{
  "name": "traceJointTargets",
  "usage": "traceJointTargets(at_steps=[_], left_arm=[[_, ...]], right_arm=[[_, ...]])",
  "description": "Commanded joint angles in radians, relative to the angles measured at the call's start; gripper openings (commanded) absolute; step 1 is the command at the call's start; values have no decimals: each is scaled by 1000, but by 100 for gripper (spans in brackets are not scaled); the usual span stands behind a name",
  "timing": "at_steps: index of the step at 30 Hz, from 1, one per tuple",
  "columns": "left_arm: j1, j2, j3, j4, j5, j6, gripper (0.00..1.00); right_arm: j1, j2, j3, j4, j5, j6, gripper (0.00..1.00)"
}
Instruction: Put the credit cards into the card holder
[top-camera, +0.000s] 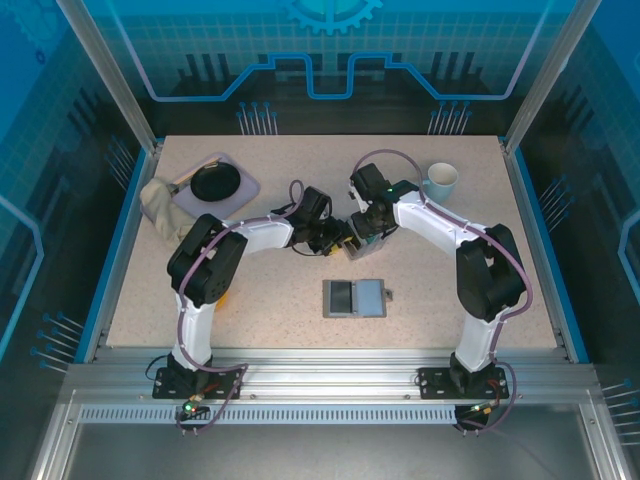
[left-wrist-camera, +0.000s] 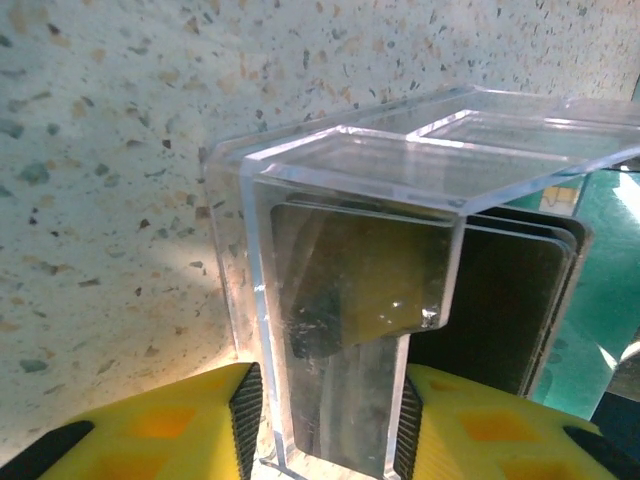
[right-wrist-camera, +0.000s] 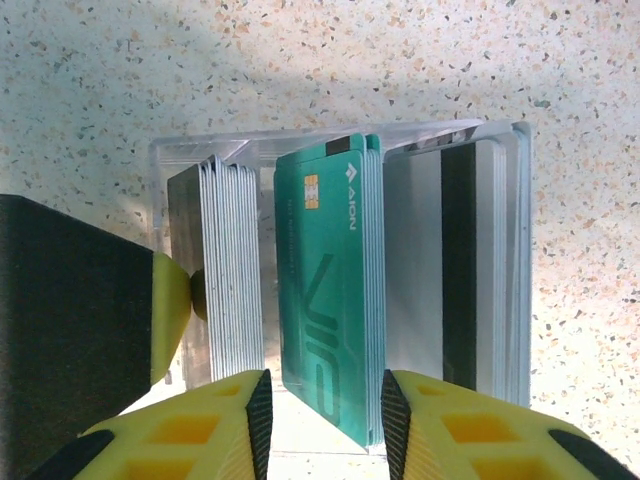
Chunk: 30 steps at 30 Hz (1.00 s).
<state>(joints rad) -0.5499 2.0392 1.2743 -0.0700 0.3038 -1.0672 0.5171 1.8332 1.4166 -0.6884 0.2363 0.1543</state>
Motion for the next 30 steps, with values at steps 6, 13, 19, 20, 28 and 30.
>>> traceJointTargets(at_steps=[6, 13, 19, 20, 28, 30], left_arm=[[2, -51, -68, -161, -59, 72, 37], [2, -75, -94, -162, -61, 92, 36], [2, -96, -119, -152, -63, 99, 35], [2, -100, -123, -150, -60, 99, 35], [2, -111, -148, -136, -61, 105, 34], [2, -111, -151, -133, -61, 104, 34]], right_arm=[[33, 9, 21, -31, 8, -50, 35], [66, 38, 30, -39, 33, -71, 35], [85, 65, 27, -29, 118, -76, 35], [86, 67, 24, -25, 110, -77, 35], [119, 107, 25, -8, 173, -87, 36], [124, 111, 28, -4, 191, -89, 37]])
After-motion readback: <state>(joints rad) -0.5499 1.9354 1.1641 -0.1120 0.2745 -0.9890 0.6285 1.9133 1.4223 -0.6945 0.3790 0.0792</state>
